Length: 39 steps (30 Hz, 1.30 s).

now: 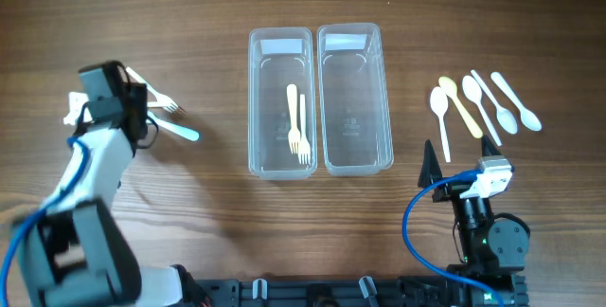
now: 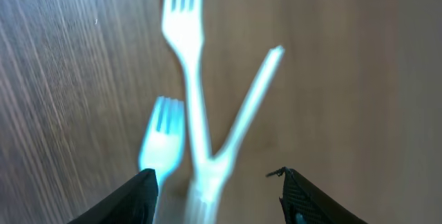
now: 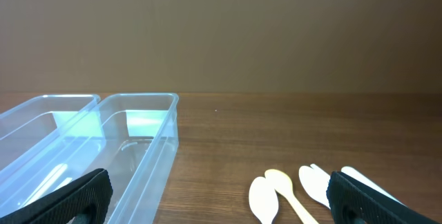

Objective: Pack container

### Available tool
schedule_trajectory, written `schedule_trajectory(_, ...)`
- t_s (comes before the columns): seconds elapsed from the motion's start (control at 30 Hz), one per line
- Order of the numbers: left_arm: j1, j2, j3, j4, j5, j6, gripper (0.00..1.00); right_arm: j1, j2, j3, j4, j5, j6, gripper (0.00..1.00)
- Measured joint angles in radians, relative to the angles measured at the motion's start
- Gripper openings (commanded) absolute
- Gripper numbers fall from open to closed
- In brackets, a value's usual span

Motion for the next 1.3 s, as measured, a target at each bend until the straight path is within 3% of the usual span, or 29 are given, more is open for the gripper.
schedule_trajectory(0.2,-0.006,0.143,0.0,0.019,-0.001,0.052,0.58,0.0,0.0,0.0,0.0,0.0,0.0,1.0)
schedule_trajectory(0.5,-0.008,0.181,0.015,0.108,0.007,0.108,0.63,0.0,0.0,0.0,0.0,0.0,0.0,1.0)
schedule_trajectory(0.77,-0.013,0.181,0.021,0.089,0.016,0.134,0.63,0.0,0.0,0.0,0.0,0.0,0.0,1.0)
schedule_trajectory(0.87,-0.029,0.181,0.026,0.071,0.018,0.142,0.33,0.0,0.0,0.0,0.0,0.0,0.0,1.0)
schedule_trajectory(0.93,-0.043,0.184,0.027,0.065,0.021,0.144,0.26,0.0,0.0,0.0,0.0,0.0,0.0,1.0)
schedule_trajectory(1.0,-0.062,0.192,0.026,0.059,0.023,0.148,0.08,0.0,0.0,0.0,0.0,0.0,0.0,1.0)
schedule_trajectory(1.03,-0.067,0.193,0.026,0.057,0.022,0.144,0.04,0.0,0.0,0.0,0.0,0.0,0.0,1.0)
schedule_trajectory(1.3,-0.082,0.192,0.03,0.071,0.029,0.155,0.04,0.0,0.0,0.0,0.0,0.0,0.0,1.0)
